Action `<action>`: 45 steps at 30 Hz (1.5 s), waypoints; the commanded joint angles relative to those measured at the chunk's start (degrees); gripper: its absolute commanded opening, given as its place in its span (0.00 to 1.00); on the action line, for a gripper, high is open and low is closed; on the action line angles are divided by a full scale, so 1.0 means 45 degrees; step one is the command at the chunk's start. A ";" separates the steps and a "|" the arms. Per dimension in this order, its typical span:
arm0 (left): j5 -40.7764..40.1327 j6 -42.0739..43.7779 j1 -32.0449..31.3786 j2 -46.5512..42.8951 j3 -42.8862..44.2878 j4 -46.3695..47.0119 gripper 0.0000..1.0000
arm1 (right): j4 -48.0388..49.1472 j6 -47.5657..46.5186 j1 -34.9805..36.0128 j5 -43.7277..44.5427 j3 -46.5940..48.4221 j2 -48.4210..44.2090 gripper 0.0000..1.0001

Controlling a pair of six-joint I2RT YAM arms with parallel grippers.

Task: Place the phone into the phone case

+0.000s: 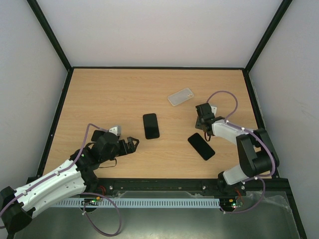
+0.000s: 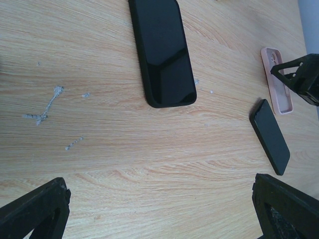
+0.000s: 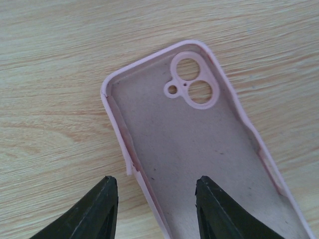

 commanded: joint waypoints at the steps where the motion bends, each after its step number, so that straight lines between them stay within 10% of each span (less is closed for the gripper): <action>1: 0.0067 -0.0023 0.0069 -0.0081 -0.0027 0.0091 0.99 | -0.0189 -0.0354 -0.0184 -0.0309 0.0930 0.0886 0.39; 11: -0.0112 0.0114 0.0080 -0.0085 -0.0029 0.0098 0.99 | -0.0459 -0.0770 -0.0214 -0.0459 0.1626 0.2348 0.31; 20: -0.0022 0.0081 0.0105 -0.0183 0.0223 -0.0067 0.99 | -0.0465 -0.0880 -0.0214 -0.1345 0.1873 0.2084 0.02; 45: -0.0348 -0.0536 0.0168 -0.0901 0.0327 -0.0841 0.99 | -0.1027 0.2791 0.3329 -0.4768 0.0030 -0.4352 0.02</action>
